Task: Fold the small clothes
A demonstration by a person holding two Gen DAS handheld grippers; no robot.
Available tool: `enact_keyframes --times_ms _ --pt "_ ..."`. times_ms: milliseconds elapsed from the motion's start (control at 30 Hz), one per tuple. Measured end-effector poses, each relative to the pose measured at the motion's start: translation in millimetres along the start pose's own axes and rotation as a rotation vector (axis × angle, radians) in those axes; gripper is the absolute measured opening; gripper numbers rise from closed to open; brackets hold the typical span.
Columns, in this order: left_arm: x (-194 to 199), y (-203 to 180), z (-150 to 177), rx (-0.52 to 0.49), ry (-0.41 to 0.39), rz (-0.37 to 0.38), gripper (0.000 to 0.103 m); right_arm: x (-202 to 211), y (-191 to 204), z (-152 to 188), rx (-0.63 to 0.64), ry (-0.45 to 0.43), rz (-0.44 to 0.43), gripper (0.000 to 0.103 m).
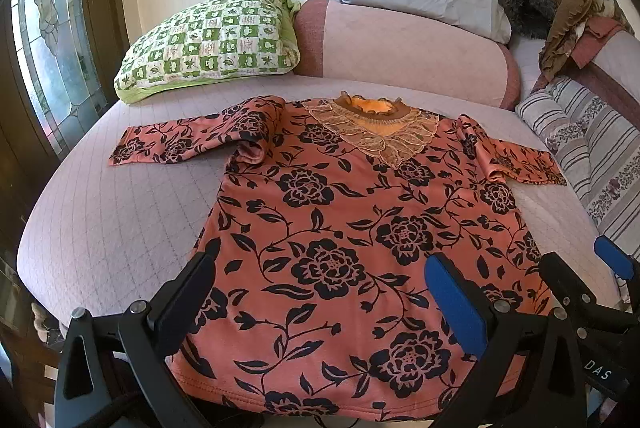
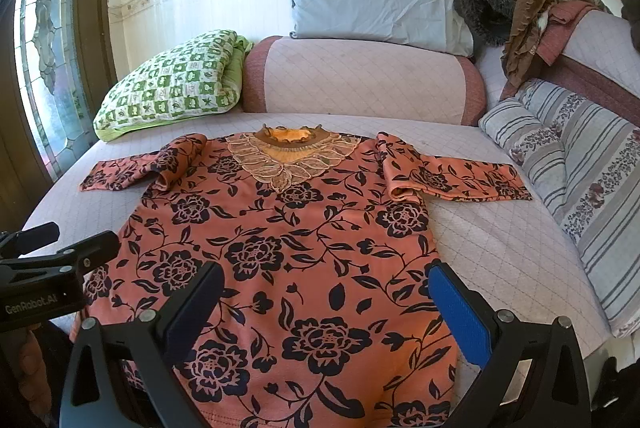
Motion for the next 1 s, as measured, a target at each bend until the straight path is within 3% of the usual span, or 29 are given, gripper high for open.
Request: enact_keyframes --times_ms 1000 --pt "-2.4 1.6 0.1 0.005 0.004 0.001 0.103 -1.8 2.2 -1.5 0.0 -0.003 -0.004 0.103"
Point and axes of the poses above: each gripper's, at about its wrist camera, not at the fingertips, and x roughly against the way its jaws point, y to its left, z to its underside, the point moved 3 cm from there along -x, roughly the way its jaws point, and after that the axes turned 14 degrees about -x, right-handed, at the moved point
